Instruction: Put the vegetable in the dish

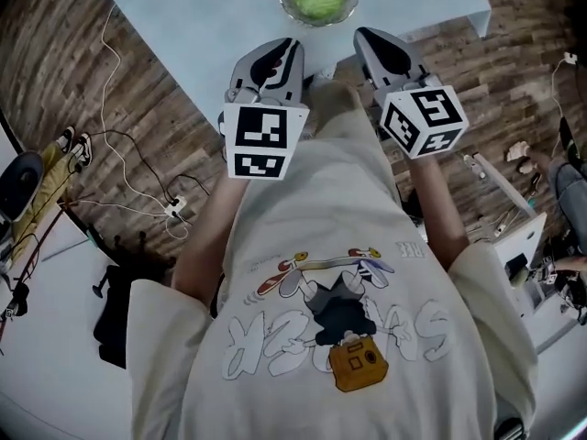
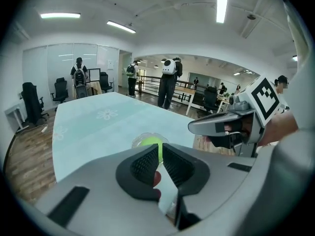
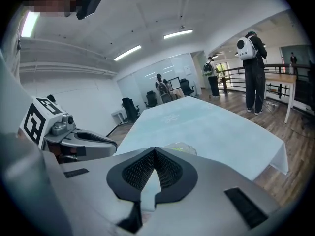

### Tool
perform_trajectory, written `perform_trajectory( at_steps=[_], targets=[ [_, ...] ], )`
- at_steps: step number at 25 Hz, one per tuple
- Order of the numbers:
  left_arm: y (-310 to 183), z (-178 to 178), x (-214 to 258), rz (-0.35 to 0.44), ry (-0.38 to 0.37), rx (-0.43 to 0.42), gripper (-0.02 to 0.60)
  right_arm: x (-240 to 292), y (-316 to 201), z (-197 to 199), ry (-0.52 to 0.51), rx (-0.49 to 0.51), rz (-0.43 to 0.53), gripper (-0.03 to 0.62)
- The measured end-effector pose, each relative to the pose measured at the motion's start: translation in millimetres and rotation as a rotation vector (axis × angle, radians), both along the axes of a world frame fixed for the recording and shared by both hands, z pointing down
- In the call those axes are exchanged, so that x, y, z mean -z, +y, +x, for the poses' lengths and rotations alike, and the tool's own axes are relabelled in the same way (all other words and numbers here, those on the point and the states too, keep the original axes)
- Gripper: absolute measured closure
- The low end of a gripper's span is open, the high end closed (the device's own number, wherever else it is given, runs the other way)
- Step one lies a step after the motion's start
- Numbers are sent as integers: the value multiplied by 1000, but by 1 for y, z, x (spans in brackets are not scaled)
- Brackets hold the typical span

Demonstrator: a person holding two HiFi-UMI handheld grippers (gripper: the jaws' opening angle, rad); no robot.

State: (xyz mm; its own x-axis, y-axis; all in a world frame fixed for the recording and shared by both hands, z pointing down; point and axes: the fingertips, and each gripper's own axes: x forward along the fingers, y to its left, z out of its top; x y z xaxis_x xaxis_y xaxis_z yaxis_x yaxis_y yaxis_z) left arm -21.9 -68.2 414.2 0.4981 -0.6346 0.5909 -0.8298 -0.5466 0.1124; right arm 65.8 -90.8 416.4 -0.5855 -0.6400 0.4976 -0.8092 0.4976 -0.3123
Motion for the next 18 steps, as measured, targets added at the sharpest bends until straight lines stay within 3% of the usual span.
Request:
perform_trajectory(
  at_steps=[4, 10, 15, 18],
  targets=[
    [40, -27, 20, 0, 27, -25, 548, 17, 41, -25, 31, -2, 16, 572],
    [94, -47, 49, 24, 66, -68, 548, 46, 93, -35, -6, -8, 9, 571],
    [119, -51, 61, 51, 69, -78, 549, 76, 123, -36, 10, 33, 66, 572],
    [128, -58, 68, 66, 82, -97, 549, 87, 137, -39, 0, 8, 90, 572]
  ],
)
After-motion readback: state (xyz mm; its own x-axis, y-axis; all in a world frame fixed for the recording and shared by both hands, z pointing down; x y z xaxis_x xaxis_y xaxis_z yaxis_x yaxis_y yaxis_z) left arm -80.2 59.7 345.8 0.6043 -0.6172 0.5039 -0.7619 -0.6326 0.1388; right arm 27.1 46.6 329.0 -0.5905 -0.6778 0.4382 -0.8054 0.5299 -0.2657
